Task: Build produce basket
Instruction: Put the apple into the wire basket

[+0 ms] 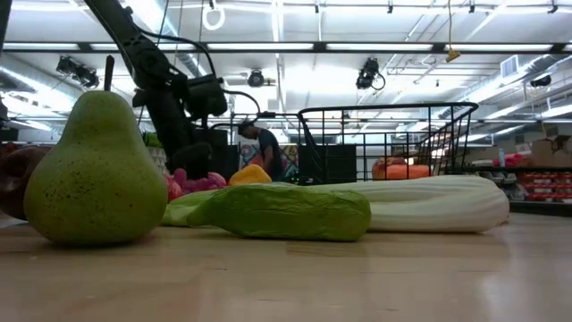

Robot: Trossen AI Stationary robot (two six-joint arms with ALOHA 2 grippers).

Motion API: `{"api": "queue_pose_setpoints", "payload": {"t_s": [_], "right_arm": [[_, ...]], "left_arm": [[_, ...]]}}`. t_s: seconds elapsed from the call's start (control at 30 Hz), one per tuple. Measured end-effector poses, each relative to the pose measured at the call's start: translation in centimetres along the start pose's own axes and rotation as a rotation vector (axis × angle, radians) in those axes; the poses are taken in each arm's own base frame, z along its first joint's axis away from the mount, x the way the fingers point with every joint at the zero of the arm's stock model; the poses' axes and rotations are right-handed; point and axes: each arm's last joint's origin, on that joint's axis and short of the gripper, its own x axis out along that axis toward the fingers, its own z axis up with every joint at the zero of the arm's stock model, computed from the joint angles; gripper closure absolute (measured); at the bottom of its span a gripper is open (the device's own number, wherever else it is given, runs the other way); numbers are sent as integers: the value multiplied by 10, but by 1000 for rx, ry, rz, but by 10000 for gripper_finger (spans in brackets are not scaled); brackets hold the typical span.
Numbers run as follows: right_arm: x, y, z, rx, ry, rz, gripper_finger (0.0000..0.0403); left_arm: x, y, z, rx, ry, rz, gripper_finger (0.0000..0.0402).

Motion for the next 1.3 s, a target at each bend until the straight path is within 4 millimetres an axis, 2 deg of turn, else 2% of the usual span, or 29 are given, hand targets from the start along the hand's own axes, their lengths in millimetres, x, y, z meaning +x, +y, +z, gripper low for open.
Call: {"api": "queue_pose_setpoints", "payload": {"t_s": [0.57, 0.9, 1.03, 1.2, 1.3], "right_arm": [[0, 0, 0, 0, 0, 0, 156], [0, 0, 0, 0, 0, -1, 156], [0, 0, 0, 0, 0, -1, 156], [0, 0, 0, 0, 0, -2, 156], [0, 0, 0, 0, 1, -1, 156]], "left_arm": [[0, 1, 6, -55, -59, 27, 9], [0, 1, 5, -56, -51, 28, 56], [-1, 1, 6, -60, -52, 30, 59], [-8, 1, 18, -55, -40, 31, 55], [-19, 1, 33, -34, -9, 31, 55]]}}
